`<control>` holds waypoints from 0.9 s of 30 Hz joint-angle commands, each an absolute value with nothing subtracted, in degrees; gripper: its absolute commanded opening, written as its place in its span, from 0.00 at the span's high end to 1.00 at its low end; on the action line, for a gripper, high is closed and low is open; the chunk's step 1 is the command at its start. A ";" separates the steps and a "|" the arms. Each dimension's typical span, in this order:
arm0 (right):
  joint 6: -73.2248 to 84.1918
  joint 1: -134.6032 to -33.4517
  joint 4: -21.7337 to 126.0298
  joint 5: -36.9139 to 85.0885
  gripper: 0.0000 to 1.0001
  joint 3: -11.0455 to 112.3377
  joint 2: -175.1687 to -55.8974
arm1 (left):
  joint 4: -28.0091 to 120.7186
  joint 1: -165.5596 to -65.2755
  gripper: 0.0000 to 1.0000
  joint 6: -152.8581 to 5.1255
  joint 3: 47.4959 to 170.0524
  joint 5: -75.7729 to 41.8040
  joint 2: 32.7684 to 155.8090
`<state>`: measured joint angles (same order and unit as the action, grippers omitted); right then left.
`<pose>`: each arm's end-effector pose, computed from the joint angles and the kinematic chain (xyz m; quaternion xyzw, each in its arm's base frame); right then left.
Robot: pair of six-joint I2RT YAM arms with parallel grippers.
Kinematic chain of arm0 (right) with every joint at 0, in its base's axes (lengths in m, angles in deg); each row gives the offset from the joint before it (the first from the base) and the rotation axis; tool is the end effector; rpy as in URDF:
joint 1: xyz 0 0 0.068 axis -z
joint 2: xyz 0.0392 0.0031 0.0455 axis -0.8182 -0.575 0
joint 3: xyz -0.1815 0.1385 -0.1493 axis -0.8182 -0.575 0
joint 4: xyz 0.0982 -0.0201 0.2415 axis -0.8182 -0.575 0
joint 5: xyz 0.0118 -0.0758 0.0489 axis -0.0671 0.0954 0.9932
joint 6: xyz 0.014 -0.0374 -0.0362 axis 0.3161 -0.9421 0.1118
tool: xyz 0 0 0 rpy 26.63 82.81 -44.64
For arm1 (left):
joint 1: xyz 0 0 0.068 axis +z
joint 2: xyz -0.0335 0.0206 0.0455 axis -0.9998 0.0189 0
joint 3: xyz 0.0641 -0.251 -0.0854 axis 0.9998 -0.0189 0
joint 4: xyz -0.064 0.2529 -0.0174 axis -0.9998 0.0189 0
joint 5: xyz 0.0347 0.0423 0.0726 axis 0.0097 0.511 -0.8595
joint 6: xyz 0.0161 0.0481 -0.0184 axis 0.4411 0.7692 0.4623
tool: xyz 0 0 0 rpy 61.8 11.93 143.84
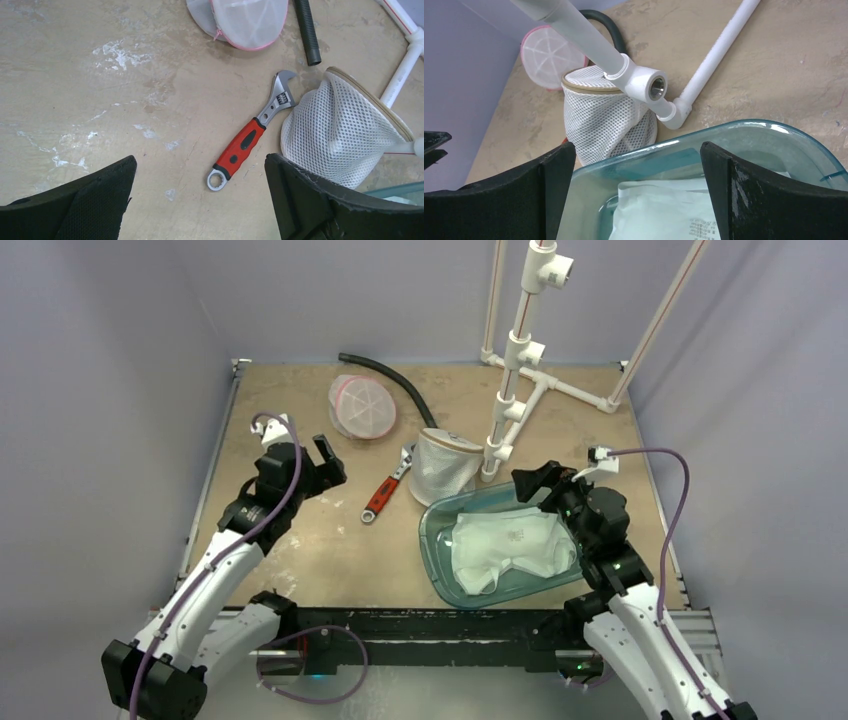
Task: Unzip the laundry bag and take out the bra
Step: Pick up the bin from the center of the board.
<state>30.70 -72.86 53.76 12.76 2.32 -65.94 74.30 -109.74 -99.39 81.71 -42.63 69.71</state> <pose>0.1464 0.0449 0.2874 0.1109 0.7178 0.2691 0.6325 0.1860 -0.0595 0.2968 -0.1952 0.8436 -0.1182 0.4861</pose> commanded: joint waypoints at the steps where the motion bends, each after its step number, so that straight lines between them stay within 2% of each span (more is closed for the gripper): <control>1: 28.04 -72.92 54.58 14.14 0.02 5.01 -66.18 | 74.97 -109.92 0.01 -99.73 83.15 -43.53 70.06; 9: 27.93 -73.00 54.43 17.55 0.02 4.58 -65.48 | 75.92 -109.94 0.02 -99.62 82.37 -47.63 68.49; 17: 32.03 -72.91 54.45 14.48 0.03 0.99 -62.98 | 75.99 -109.58 0.07 -100.25 84.10 -55.16 71.26; 20: 34.06 -72.95 55.52 14.59 0.04 -1.66 -62.69 | 72.77 -106.57 0.11 -100.16 85.09 -48.45 76.35; 23: 34.57 -72.89 56.22 17.00 0.05 -2.45 -63.54 | 72.60 -101.61 0.18 -100.23 87.94 -34.20 83.79; 27: 34.72 -72.93 56.82 21.55 0.06 -3.87 -63.01 | 66.52 -101.60 0.19 -101.32 84.60 -27.44 84.46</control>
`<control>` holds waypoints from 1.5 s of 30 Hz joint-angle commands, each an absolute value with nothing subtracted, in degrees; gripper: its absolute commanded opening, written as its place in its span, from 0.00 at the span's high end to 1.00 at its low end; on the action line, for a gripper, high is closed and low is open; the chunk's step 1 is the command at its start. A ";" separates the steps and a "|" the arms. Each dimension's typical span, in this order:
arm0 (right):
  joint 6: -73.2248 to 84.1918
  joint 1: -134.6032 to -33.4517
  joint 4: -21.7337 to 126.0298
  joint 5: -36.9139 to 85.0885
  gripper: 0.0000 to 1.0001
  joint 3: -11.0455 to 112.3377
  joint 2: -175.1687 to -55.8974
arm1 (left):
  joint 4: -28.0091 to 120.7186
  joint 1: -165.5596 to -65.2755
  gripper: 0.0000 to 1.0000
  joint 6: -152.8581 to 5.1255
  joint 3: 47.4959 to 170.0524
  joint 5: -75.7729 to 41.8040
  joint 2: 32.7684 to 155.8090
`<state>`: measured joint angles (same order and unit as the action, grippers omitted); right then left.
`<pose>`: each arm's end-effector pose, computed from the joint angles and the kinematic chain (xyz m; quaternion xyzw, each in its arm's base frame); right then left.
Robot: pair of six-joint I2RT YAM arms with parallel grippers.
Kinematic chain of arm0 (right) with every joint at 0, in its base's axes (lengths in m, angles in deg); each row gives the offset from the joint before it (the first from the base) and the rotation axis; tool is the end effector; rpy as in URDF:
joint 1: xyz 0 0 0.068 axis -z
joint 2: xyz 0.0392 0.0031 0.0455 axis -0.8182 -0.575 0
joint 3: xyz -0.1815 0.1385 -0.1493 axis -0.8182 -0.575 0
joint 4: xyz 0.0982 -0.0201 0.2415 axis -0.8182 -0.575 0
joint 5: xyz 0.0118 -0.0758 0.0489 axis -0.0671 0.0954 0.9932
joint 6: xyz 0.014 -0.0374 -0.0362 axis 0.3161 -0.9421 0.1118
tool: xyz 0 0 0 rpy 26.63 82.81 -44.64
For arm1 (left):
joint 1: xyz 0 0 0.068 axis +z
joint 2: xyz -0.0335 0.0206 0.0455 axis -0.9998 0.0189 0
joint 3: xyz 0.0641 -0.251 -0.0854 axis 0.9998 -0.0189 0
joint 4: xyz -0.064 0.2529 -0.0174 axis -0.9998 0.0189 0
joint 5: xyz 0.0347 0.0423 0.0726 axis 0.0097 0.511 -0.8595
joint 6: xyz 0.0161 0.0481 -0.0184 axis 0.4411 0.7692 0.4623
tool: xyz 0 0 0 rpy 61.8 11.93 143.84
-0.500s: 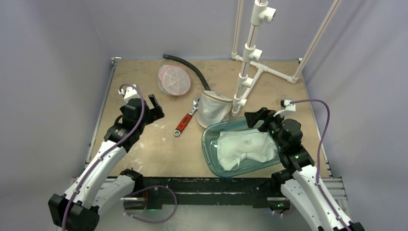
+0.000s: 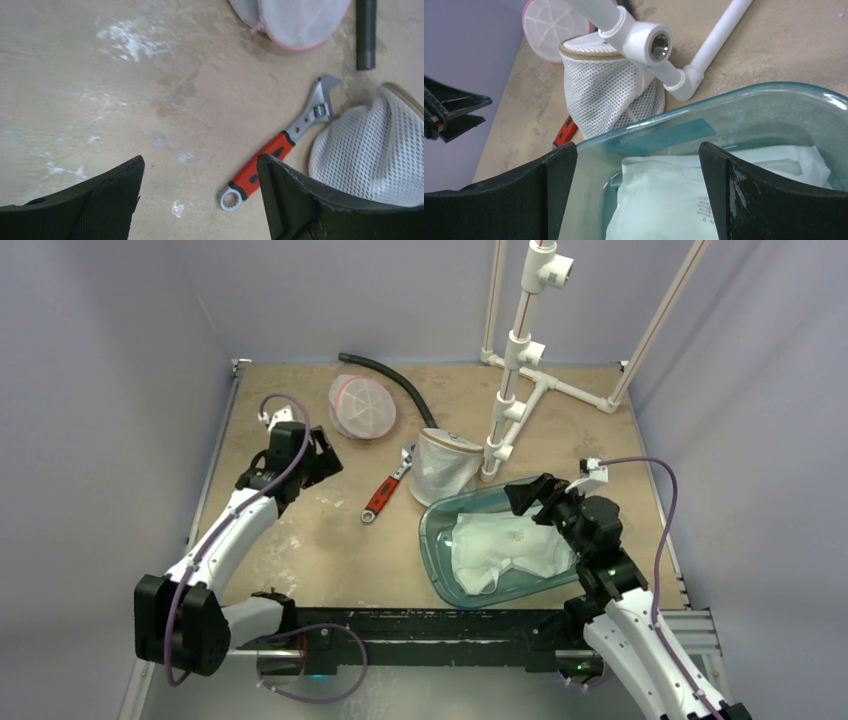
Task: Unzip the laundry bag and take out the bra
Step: Pick up the bin from the center of the board.
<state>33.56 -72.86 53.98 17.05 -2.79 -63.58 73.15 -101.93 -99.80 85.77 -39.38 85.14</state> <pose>0.1417 0.0462 0.2612 0.1057 0.7338 0.3022 0.5993 0.2420 -0.0471 0.2681 -0.2413 0.8745 -0.0714 0.4145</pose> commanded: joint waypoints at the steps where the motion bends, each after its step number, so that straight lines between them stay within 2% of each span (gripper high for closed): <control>1: 34.77 -72.99 56.69 22.33 0.06 -4.40 -62.83 | 64.05 -101.75 0.19 -102.03 82.90 -25.83 83.47; 3: 34.49 -72.92 56.11 22.72 0.06 -4.82 -62.67 | 60.02 -104.54 0.18 -102.43 80.32 -21.89 81.75; 9: 33.57 -72.93 55.73 22.98 0.05 -4.85 -62.62 | 62.83 -128.31 0.15 -105.01 80.78 -32.40 83.37; 14: 33.83 -72.99 55.39 23.82 0.05 -4.99 -61.68 | 59.47 -133.63 0.19 -110.89 76.11 -28.70 85.07; 23: 34.33 -72.98 53.00 25.41 0.05 -3.58 -59.64 | 57.33 -140.26 0.24 -114.49 76.80 -27.87 93.36; 34: 34.67 -72.95 52.83 26.11 0.05 -3.19 -58.63 | 57.28 -143.47 0.54 -117.18 77.96 -29.94 96.18; 40: 34.77 -72.92 51.21 26.45 0.05 -3.06 -57.66 | 57.79 -145.51 0.57 -117.44 80.01 -30.54 99.36; 45: 34.81 -72.97 50.45 26.85 0.05 -2.47 -56.92 | 59.58 -146.56 0.80 -117.58 80.70 -32.37 98.27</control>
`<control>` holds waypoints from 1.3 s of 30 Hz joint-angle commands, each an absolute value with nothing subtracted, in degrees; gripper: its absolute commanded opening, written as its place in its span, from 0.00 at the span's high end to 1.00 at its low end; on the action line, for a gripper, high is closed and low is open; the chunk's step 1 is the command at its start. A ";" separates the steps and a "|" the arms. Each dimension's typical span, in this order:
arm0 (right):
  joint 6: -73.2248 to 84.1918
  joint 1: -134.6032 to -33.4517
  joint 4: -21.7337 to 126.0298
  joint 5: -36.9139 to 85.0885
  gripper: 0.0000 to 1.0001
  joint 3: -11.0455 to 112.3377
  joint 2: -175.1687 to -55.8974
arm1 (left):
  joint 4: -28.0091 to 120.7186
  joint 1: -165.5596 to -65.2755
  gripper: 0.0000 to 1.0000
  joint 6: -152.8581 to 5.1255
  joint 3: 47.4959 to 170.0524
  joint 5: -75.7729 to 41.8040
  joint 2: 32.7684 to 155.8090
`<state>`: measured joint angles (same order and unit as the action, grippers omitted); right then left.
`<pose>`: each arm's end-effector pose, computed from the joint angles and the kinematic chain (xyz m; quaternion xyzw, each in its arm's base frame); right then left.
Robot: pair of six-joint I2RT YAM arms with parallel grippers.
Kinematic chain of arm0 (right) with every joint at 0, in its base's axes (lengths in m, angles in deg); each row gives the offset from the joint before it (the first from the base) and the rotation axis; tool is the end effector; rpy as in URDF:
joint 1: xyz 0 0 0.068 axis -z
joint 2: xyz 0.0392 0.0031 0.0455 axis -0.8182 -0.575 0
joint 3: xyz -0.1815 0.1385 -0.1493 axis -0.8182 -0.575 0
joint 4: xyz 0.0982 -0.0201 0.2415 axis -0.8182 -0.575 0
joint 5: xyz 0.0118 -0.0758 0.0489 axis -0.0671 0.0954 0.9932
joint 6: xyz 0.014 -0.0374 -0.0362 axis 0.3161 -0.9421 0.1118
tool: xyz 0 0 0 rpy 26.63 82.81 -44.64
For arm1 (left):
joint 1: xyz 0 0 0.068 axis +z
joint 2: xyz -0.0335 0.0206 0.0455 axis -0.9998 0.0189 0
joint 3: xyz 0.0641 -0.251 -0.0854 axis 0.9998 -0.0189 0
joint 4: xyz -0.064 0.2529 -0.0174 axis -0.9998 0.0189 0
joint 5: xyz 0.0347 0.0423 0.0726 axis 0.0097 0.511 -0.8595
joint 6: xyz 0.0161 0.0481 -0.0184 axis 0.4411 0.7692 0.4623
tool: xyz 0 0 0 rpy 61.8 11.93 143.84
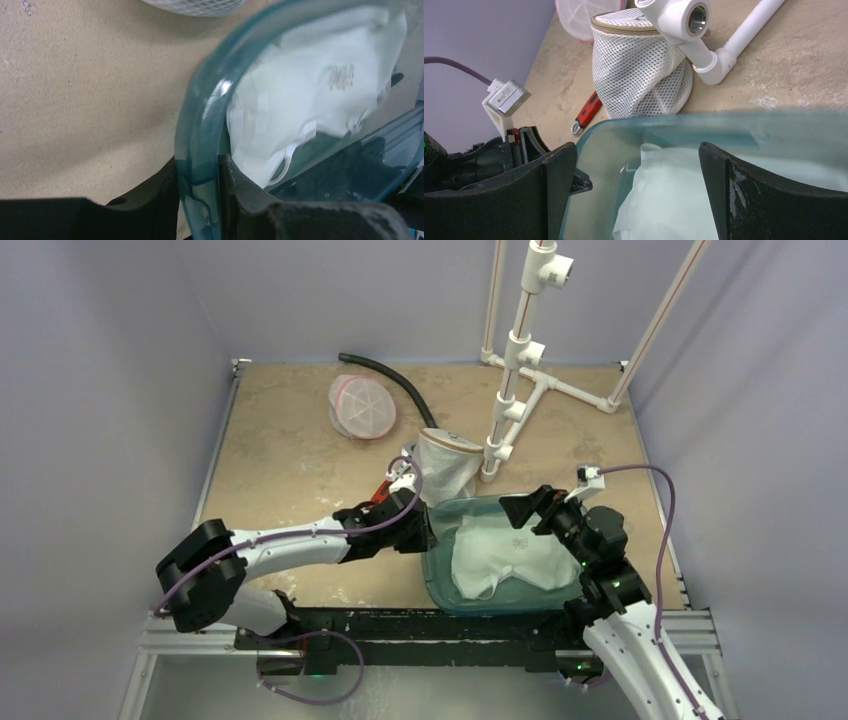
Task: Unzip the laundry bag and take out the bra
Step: Pick up the bin from the center of the board.
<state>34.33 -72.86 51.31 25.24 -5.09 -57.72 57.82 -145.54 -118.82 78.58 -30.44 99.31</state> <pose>0.1263 0.0465 0.2542 0.0617 0.7332 0.3548 0.5769 0.1560 -0.2310 0.1872 -0.0156 0.9320 -0.2768 0.2333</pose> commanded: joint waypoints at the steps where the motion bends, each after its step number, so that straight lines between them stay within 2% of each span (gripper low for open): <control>1: 34.82 -72.96 50.25 26.96 0.05 -2.29 -56.79 | 60.23 -146.65 0.85 -117.57 80.65 -32.70 97.44; 5: 34.79 -72.97 49.25 27.81 0.05 -0.79 -56.98 | 64.62 -146.71 1.00 -117.74 80.73 -35.00 92.47; 13: 34.10 -72.90 45.90 27.92 0.05 4.22 -56.38 | 80.21 -146.73 1.00 -121.59 80.35 -42.88 78.55; 23: 33.65 -72.94 47.21 28.58 0.05 5.68 -57.12 | 107.07 -146.58 1.00 -132.21 90.36 -65.37 61.36; 31: 34.04 -72.90 50.47 29.95 0.05 1.31 -58.69 | 119.58 -146.58 1.00 -141.41 102.14 -82.44 60.32; 39: 34.64 -72.92 52.53 31.59 0.05 -3.26 -59.04 | 121.81 -146.58 1.00 -139.03 116.29 -94.10 65.54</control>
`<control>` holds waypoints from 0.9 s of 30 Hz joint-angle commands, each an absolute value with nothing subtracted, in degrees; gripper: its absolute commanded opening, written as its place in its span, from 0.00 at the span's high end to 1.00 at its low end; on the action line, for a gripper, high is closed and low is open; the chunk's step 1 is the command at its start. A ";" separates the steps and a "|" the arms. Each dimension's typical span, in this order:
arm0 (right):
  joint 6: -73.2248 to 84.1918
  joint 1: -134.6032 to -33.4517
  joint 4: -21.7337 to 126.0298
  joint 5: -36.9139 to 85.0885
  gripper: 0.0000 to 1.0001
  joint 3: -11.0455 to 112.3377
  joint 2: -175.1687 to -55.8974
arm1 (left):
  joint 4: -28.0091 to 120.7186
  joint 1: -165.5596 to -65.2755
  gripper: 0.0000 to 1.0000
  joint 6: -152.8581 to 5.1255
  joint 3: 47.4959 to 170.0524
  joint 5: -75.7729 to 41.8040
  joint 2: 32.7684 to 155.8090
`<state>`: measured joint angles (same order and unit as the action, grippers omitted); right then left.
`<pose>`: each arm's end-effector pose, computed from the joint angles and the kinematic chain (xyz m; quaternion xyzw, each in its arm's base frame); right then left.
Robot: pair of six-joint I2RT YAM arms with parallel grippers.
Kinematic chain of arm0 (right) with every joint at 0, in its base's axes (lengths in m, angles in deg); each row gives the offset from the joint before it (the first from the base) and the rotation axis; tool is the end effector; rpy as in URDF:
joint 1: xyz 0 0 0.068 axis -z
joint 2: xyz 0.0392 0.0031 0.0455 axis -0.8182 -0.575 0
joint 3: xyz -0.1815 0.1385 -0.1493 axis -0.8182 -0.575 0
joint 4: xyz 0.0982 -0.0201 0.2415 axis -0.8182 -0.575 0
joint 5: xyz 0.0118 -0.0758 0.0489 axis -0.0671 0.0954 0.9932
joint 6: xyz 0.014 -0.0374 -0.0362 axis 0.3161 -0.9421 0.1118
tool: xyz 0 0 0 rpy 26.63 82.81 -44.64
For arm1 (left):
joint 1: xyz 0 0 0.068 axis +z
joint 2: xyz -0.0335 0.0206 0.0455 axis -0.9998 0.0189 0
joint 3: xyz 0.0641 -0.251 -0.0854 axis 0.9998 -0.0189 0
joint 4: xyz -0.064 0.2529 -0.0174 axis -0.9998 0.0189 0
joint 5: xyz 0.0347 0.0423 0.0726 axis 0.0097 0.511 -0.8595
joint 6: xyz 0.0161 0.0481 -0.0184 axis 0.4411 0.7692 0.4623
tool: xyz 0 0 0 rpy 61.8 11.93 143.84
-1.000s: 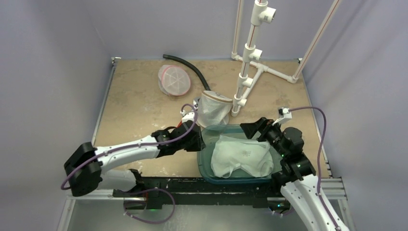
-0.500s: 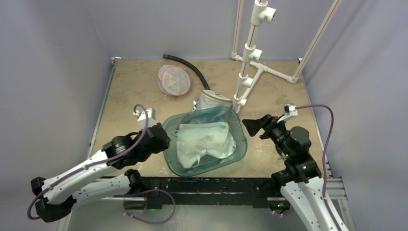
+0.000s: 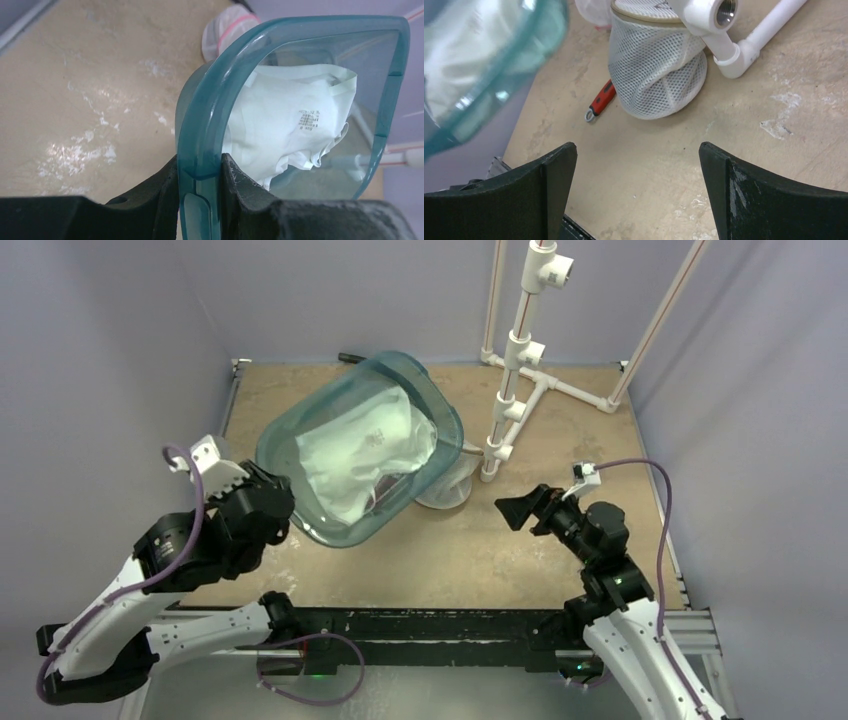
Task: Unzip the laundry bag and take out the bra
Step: Place the bin at the center of the board.
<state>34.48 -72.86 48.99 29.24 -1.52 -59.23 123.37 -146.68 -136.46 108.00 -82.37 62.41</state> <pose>0.1261 0.0490 0.2690 0.0394 0.7358 0.3767 0.5613 0.0683 -0.0523 0.3945 -0.2899 0.7839 -0.1125 0.5373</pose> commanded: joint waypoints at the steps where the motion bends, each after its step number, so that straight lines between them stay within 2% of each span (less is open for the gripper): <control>1: 34.90 -72.93 53.64 31.98 0.05 -3.96 -58.95 | 122.82 -146.62 1.00 -139.32 117.89 -96.64 67.28; 5: 35.63 -72.95 55.33 33.39 0.05 -6.18 -59.27 | 123.10 -146.73 1.00 -138.75 123.19 -103.48 70.99; 11: 35.32 -72.97 57.14 34.56 0.05 -7.99 -60.70 | 112.30 -145.65 1.00 -128.86 124.95 -103.05 77.70; 12: 35.28 -72.97 57.41 34.82 0.05 -8.10 -60.91 | 109.90 -142.93 1.00 -126.27 125.01 -100.83 79.11; 13: 35.14 -72.93 57.55 34.96 0.05 -8.11 -61.04 | 105.61 -135.38 1.00 -121.81 124.68 -96.24 80.15; 16: 34.70 -72.97 57.44 35.46 0.05 -7.90 -61.38 | 93.12 -111.13 1.00 -113.38 120.54 -67.20 80.78; 18: 34.57 -72.92 56.96 35.85 0.05 -7.76 -61.18 | 90.98 -98.25 1.00 -113.34 119.81 -54.69 82.13; 23: 34.34 -72.93 55.16 36.43 0.05 -8.42 -58.68 | 87.59 -82.20 1.00 -114.44 116.82 -43.57 82.12; 27: 34.97 -72.92 55.03 38.22 0.05 -9.61 -57.76 | 86.35 -77.93 1.00 -116.46 112.42 -45.44 80.44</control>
